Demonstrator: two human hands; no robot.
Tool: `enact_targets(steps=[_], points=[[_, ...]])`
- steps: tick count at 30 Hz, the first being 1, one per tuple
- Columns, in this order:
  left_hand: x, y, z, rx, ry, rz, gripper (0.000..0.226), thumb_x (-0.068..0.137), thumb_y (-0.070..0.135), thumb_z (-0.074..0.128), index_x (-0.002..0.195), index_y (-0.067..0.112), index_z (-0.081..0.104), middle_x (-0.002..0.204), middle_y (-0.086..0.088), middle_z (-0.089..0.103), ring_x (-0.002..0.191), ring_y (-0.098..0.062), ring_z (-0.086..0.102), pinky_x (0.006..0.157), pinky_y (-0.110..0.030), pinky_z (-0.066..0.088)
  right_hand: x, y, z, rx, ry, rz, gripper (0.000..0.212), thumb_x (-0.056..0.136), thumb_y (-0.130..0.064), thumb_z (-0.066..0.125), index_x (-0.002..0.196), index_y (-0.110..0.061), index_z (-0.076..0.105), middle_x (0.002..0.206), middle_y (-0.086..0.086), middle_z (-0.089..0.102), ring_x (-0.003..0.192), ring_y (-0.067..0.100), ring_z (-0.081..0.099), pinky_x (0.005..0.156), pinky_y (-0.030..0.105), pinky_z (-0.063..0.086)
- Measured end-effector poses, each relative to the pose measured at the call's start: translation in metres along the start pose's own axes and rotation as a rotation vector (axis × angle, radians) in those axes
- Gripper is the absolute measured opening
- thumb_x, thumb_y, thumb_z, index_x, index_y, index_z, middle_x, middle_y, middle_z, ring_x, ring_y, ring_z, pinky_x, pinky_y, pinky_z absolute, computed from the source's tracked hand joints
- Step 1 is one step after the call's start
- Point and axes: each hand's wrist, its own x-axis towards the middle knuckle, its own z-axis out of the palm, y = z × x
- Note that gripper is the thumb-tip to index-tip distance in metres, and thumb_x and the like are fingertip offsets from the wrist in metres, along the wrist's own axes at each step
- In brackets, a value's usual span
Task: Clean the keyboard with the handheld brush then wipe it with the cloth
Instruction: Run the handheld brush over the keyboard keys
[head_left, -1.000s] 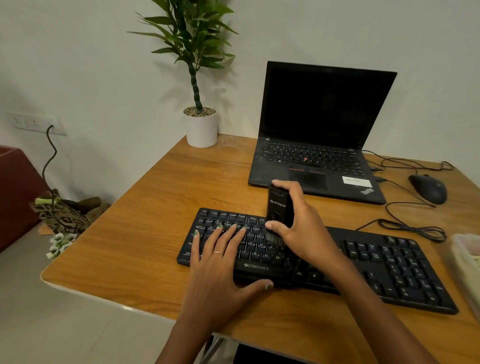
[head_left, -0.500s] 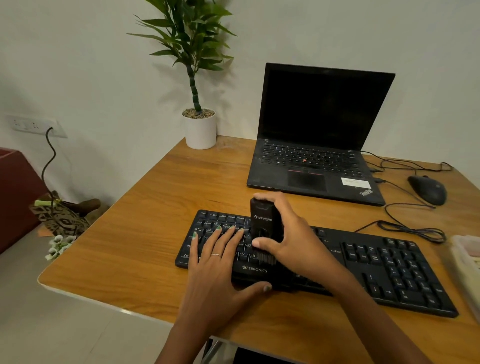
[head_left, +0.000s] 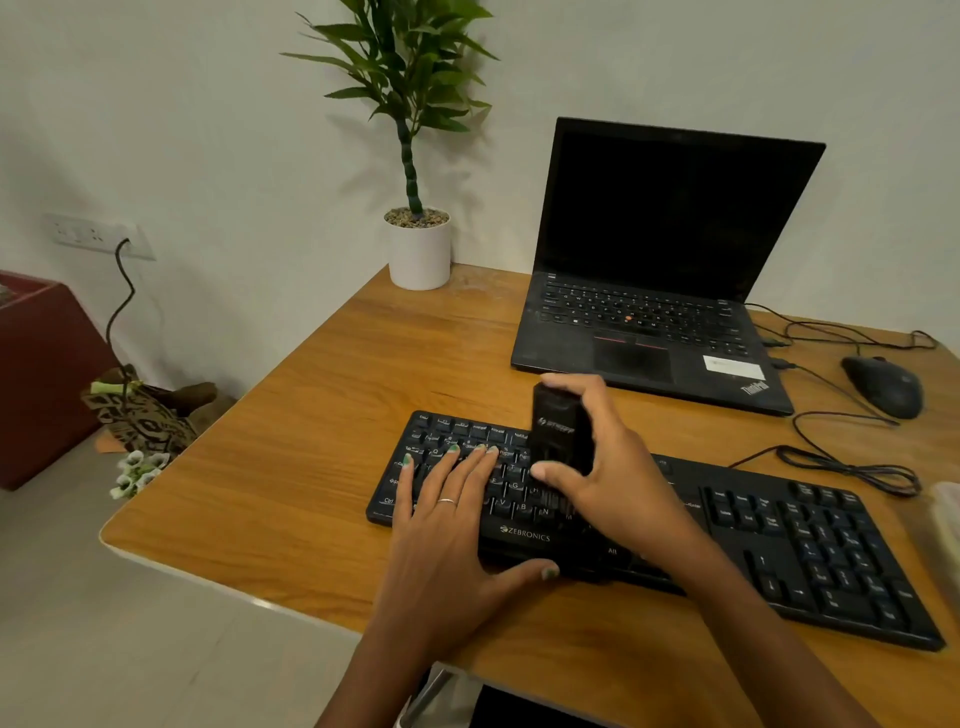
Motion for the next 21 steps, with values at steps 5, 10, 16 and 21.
enact_targets(steps=[5, 10, 16, 21], points=[[0.000, 0.000, 0.000, -0.013, -0.005, -0.003, 0.111, 0.069, 0.095, 0.030, 0.149, 0.020, 0.029, 0.150, 0.009, 0.037, 0.142, -0.011, 0.022, 0.117, -0.035, -0.014, 0.004, 0.002, -0.002, -0.061, 0.044, -0.024, 0.071, 0.082, -0.015, 0.071, 0.129, -0.047, 0.028, 0.108, -0.011, 0.055, 0.093, 0.009, 0.059, 0.072, 0.032, 0.058], [0.000, 0.000, 0.000, -0.030, 0.010, -0.013, 0.112, 0.068, 0.094, 0.034, 0.150, 0.019, 0.024, 0.149, 0.007, 0.038, 0.141, -0.011, 0.023, 0.116, -0.033, -0.015, -0.002, -0.005, 0.004, 0.039, -0.109, -0.045, 0.071, 0.081, -0.012, 0.071, 0.126, -0.050, 0.031, 0.111, -0.017, 0.051, 0.088, -0.001, 0.060, 0.065, 0.020, 0.057], [0.001, 0.000, 0.001, -0.045, 0.014, -0.019, 0.115, 0.068, 0.093, 0.037, 0.152, 0.019, 0.014, 0.151, 0.006, 0.033, 0.142, -0.010, 0.020, 0.116, -0.033, -0.016, 0.002, -0.007, 0.010, -0.007, -0.054, -0.044, 0.071, 0.082, -0.014, 0.071, 0.127, -0.048, 0.030, 0.106, -0.016, 0.053, 0.092, 0.010, 0.060, 0.071, 0.032, 0.059], [0.001, 0.001, 0.000, -0.040, 0.016, -0.027, 0.118, 0.065, 0.093, 0.040, 0.152, 0.020, 0.009, 0.154, 0.005, 0.029, 0.143, -0.009, 0.015, 0.114, -0.031, -0.021, 0.006, -0.008, 0.006, -0.076, -0.035, -0.029, 0.071, 0.082, -0.014, 0.071, 0.128, -0.047, 0.029, 0.105, -0.013, 0.053, 0.089, 0.010, 0.060, 0.070, 0.033, 0.059]])
